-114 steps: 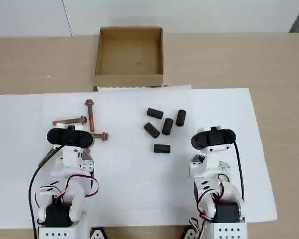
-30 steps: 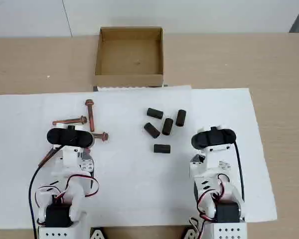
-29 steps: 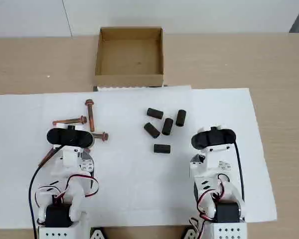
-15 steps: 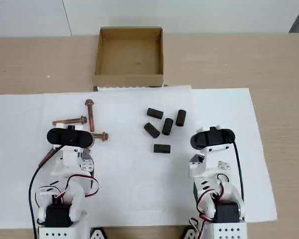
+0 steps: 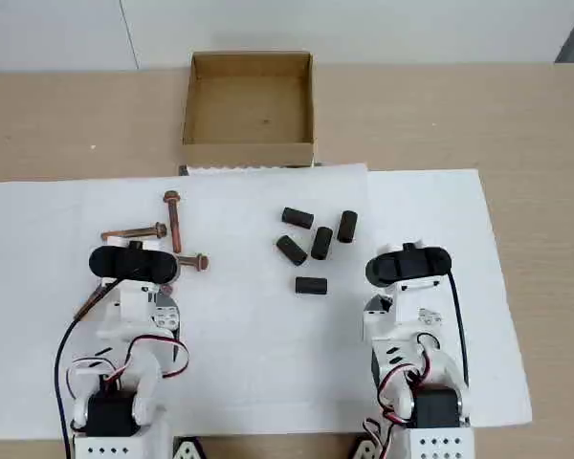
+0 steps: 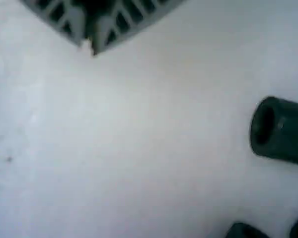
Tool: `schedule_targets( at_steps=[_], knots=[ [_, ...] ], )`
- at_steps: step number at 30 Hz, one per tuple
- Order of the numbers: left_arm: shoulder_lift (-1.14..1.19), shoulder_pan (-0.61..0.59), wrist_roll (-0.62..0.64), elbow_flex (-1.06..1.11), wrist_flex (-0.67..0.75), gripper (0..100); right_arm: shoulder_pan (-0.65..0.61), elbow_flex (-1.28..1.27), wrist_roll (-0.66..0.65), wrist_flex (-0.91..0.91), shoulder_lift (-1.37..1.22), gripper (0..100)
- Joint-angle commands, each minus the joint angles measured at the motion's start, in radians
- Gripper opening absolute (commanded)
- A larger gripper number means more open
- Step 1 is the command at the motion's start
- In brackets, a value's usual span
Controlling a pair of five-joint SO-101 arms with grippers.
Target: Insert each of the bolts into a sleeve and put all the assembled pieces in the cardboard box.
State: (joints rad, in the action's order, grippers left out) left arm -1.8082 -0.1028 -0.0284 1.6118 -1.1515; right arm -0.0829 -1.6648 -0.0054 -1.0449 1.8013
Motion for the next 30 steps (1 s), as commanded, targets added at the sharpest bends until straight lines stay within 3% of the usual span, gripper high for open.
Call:
schedule_targets(
  at_steps=[1, 13, 24, 30],
  knots=[
    [-0.008, -0.074, -0.002, -0.035, 0.018, 1, -0.001, 0.055, -0.002, 0.015, 0.013, 0.2],
    [-0.005, -0.087, -0.006, -0.223, -0.091, 1, -0.002, 0.288, -0.002, -0.157, 0.013, 0.2],
    [-0.003, -0.087, -0.008, -0.344, -0.186, 1, -0.007, 0.371, -0.008, -0.163, 0.002, 0.2],
    [0.008, -0.087, -0.008, -0.392, -0.199, 1, -0.007, 0.54, 0.0, -0.163, -0.206, 0.2]
  ],
)
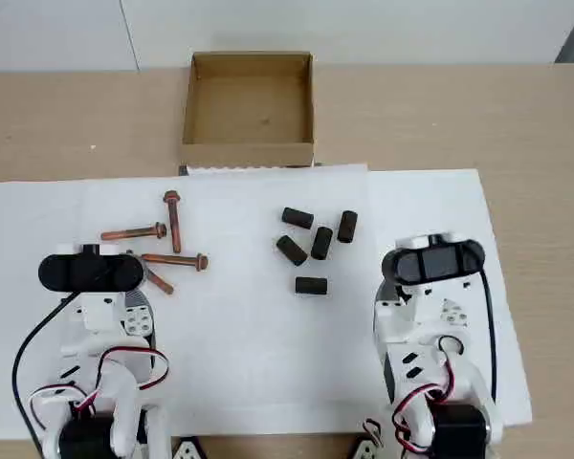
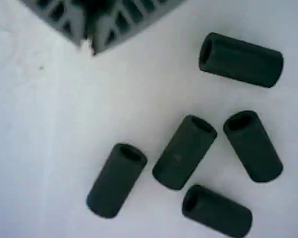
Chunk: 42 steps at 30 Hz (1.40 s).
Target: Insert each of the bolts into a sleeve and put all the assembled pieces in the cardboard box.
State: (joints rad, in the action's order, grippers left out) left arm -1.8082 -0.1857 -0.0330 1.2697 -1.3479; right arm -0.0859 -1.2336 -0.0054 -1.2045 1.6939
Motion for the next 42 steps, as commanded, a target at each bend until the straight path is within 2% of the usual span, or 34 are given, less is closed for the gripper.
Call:
schedule_targets(
  at_steps=[1, 7, 17, 25, 28, 34, 39, 42],
  knots=[
    [0.028, -0.005, -0.003, -0.062, -0.003, 1, -0.004, 0.149, 0.014, -0.004, -0.156, 0.2],
    [0.299, -0.005, 0.002, -0.24, 0.0, 1, -0.005, 0.373, 0.107, -0.002, -0.476, 0.3],
    [0.928, -0.006, 0.0, -0.624, -0.009, 1, -0.005, 0.698, 0.114, -0.001, -0.938, 0.3],
    [1.352, -0.009, -0.005, -0.875, -0.132, 1, -0.024, 0.97, 0.112, -0.064, -1.336, 0.4],
    [1.459, -0.009, -0.038, -0.952, -0.167, 1, -0.061, 1.083, 0.126, -0.094, -1.465, 0.4],
    [1.603, -0.009, -0.041, -1.032, -0.149, 1, -0.131, 1.31, 0.226, -0.171, -1.699, 0.4],
    [1.671, -0.009, -0.041, -1.055, -0.149, 1, -0.159, 1.448, 0.239, -0.237, -1.86, 0.6],
    [1.688, -0.009, -0.041, -1.055, -0.146, 1, -0.151, 1.504, 0.242, -0.243, -1.926, 6.3]
  ],
)
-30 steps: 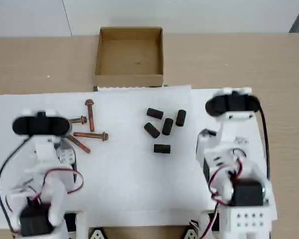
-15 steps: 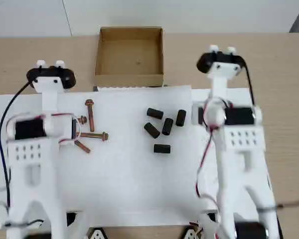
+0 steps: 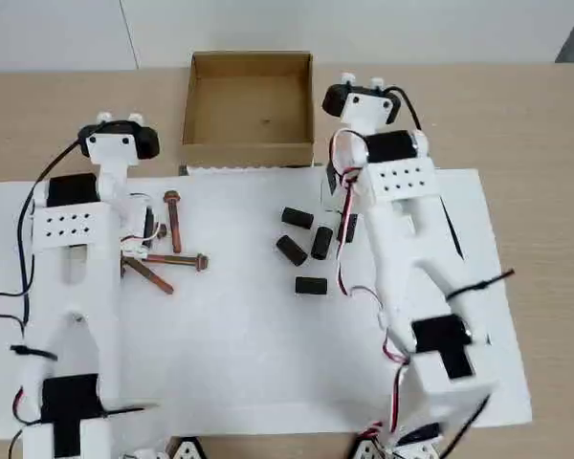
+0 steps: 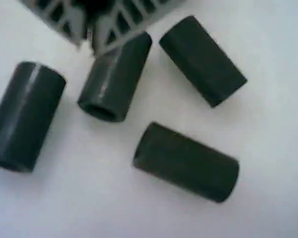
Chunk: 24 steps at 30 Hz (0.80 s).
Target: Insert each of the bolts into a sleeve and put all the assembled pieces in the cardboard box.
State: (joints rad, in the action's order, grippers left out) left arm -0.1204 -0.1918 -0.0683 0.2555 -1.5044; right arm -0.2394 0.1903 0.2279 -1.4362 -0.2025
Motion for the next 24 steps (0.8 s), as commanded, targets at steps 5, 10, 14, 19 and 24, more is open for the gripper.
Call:
schedule_targets(
  at_steps=[5, 10, 14, 19, 24],
  knots=[
    [-0.002, -0.003, -0.006, -0.039, 0.021, 1, 0.007, 0.115, 0.011, -0.01, -0.07, 11.0],
    [-0.002, -0.003, -0.005, -0.039, 0.02, 1, 0.005, 0.114, 0.011, -0.01, -0.079, 11.2],
    [0.0, -0.002, -0.005, -0.039, 0.02, 1, 0.007, 0.114, 0.011, -0.01, -0.13, 11.4],
    [0.0, -0.002, -0.005, -0.039, 0.02, 1, 0.008, 0.118, 0.011, -0.001, -0.194, 11.5],
    [0.0, -0.002, -0.005, -0.039, 0.02, 1, 0.012, 0.118, 0.011, 0.022, -0.231, 11.5]
  ],
)
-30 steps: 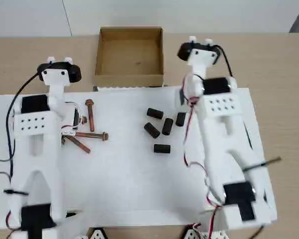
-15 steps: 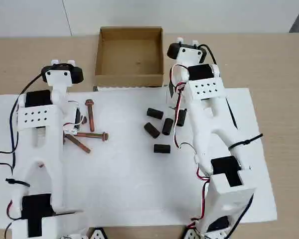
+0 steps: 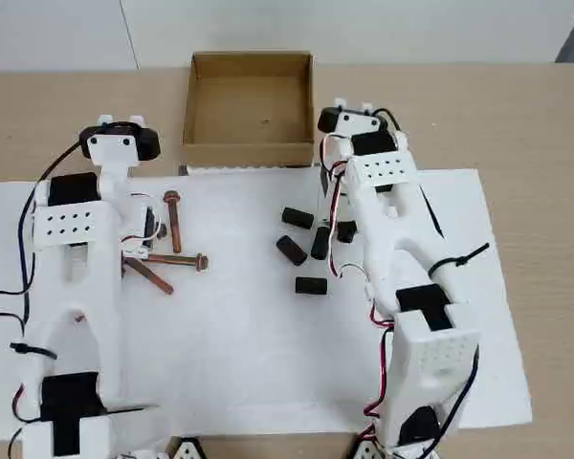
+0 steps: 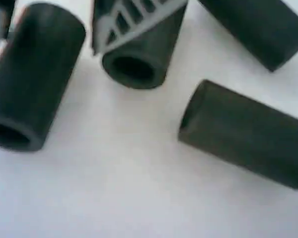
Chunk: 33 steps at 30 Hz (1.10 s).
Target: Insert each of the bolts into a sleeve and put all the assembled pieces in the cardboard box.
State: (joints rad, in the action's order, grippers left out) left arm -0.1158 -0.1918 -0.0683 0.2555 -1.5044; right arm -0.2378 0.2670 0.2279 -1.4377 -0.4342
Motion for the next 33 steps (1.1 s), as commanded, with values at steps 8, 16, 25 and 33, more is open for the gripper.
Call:
schedule_targets(
  at_steps=[8, 16, 25, 33],
  knots=[
    [0.0, -0.003, -0.005, -0.038, 0.02, 1, 0.012, 0.041, 0.008, 0.077, -0.048, 11.5],
    [0.0, -0.003, -0.005, -0.036, 0.02, 1, 0.012, 0.041, 0.008, 0.094, -0.111, 10.7],
    [0.0, -0.003, -0.005, -0.036, 0.018, 1, 0.013, 0.041, -0.026, 0.085, -0.122, 0.4],
    [-0.006, -0.002, -0.005, -0.042, -0.008, 1, 0.01, 0.049, -0.032, 0.044, 0.005, 0.4]
  ],
)
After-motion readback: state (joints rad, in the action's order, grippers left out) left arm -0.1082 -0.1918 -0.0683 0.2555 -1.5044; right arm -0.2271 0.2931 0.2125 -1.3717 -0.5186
